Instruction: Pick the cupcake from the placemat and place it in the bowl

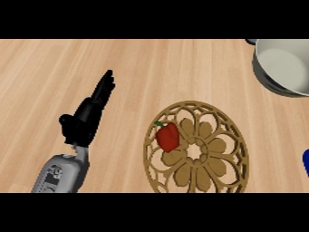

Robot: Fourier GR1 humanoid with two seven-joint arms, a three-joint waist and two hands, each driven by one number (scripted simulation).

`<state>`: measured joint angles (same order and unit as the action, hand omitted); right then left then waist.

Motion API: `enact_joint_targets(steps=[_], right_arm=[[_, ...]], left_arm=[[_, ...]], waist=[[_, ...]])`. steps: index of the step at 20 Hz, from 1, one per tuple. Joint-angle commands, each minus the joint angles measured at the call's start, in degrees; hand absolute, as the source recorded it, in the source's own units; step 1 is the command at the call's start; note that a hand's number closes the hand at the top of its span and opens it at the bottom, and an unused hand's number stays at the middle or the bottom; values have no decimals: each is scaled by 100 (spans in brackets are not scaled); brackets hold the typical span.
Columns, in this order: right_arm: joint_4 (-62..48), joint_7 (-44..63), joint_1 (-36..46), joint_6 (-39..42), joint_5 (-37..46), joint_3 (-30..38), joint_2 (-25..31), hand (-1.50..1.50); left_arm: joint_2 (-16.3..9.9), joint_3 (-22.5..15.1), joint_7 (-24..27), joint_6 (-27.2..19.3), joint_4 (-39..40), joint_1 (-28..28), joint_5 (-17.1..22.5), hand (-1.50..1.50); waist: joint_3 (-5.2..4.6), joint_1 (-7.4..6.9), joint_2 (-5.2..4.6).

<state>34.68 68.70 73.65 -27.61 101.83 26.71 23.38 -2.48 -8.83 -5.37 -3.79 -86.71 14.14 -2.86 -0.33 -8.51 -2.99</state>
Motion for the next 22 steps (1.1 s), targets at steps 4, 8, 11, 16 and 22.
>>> enact_joint_targets(steps=[4, 8, 11, 16, 22], right_arm=[[-832, 1472, 292, 761, 700, 257, 106, 150], [-935, 1611, 139, 438, 871, 473, 125, 150], [-1004, 1651, -171, 354, 1008, 659, 62, 150], [-904, 1652, -583, 171, 1114, 1065, -203, 150], [-595, 1471, -944, -778, 537, 1768, -706, 150]], left_arm=[[-78, 151, 8, 12, 70, -38, 60, 0], [19, 91, -65, -148, -50, -6, -49, 0], [-200, 304, -29, -23, -90, -109, 79, 0], [-146, 265, -54, -6, -66, -254, 112, 0], [-78, 265, 30, -144, -67, -344, 27, 0]], waist=[[16, 174, 57], [32, 252, 75], [33, 288, 93], [35, 424, 140], [46, 534, 186]])
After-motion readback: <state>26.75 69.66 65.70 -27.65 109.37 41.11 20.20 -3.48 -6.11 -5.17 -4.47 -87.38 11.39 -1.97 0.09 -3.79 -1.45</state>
